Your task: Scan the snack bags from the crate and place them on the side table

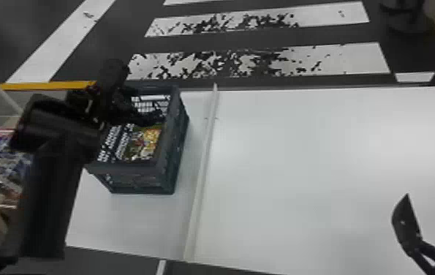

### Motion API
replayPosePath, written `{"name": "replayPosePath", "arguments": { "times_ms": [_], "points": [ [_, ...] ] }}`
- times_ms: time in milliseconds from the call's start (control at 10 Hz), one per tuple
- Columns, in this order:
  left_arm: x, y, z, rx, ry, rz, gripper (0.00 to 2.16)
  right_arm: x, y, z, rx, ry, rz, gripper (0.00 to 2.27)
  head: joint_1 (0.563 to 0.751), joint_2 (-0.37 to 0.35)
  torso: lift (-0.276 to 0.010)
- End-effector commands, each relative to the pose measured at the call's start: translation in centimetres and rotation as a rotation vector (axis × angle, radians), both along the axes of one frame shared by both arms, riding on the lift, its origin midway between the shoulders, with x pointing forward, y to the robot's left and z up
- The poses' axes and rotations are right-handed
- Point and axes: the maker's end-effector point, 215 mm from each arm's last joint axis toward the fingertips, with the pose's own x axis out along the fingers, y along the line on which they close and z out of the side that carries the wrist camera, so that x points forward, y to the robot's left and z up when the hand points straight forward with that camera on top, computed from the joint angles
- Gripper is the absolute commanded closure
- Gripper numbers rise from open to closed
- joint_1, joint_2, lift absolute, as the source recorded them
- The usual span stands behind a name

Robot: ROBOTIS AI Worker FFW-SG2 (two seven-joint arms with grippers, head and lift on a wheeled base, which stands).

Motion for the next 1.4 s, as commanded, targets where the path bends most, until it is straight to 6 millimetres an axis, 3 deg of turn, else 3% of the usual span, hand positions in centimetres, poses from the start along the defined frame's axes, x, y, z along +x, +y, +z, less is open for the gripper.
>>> {"name": "replayPosePath", "arguments": {
  "times_ms": [0, 300, 600, 1000, 1300],
  "points": [
    [1.2, -1.2, -1.9, 0.05, 0.051, -0.047, 0.08, 0.0, -0.5, 0.0, -0.005, 0.001, -0.007, 0.06, 0.695, 0.174, -0.094],
    [0.0, -2.7, -5.7, 0.118, 0.185, -0.12, 0.08, 0.0, -0.8, 0.1, -0.003, -0.003, -0.009, 0.06, 0.695, 0.14, -0.094],
    [-2.1, -1.5, -8.3, 0.163, 0.268, -0.134, 0.08, 0.0, -0.9, 0.2, -0.006, -0.006, -0.006, 0.06, 0.695, 0.133, -0.094],
    [-3.9, 0.6, -10.1, 0.224, 0.353, -0.129, 0.08, -0.2, -0.6, 0.0, -0.004, -0.002, 0.002, 0.06, 0.695, 0.165, -0.094],
    [-5.1, 0.5, -12.7, 0.266, 0.427, -0.149, 0.08, -0.3, -0.4, -0.1, -0.002, 0.002, 0.009, 0.06, 0.695, 0.181, -0.094]
  ]
}}
